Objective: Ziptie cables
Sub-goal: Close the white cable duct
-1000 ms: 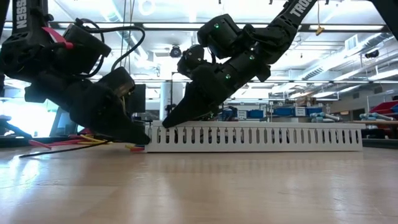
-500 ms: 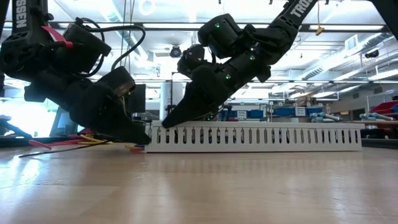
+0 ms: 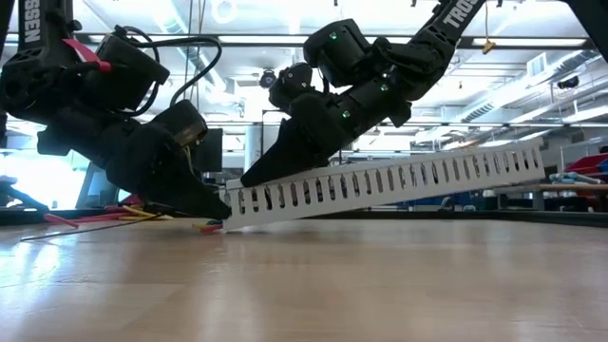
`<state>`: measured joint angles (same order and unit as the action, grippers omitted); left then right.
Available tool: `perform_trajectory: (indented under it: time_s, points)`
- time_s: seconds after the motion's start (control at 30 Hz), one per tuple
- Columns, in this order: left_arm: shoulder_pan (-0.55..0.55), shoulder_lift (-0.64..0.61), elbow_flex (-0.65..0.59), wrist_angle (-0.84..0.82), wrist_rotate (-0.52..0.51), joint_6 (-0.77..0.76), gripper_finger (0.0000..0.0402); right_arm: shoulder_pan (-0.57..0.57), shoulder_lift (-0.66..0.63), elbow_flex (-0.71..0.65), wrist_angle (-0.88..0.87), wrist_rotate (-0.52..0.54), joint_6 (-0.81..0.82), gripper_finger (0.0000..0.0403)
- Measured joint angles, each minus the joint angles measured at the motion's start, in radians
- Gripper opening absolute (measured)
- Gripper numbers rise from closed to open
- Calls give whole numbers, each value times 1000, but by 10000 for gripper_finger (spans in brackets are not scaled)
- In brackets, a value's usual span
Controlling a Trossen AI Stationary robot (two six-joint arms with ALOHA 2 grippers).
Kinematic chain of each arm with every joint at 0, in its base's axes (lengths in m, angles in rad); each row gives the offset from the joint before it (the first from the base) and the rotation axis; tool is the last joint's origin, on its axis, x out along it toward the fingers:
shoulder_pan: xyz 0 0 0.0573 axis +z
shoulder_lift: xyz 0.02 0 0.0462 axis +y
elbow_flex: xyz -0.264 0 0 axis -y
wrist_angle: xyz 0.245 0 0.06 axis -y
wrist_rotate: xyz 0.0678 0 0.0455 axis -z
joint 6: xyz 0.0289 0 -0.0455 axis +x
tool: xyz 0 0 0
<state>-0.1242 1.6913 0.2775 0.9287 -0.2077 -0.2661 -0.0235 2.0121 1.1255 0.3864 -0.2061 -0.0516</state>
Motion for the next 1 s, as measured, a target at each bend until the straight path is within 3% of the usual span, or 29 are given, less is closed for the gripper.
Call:
perform_trajectory:
  time_s: [1.0]
  points:
    - [0,-1,4,-1,7,-4,252,0,26,7,18,-7,-4,242]
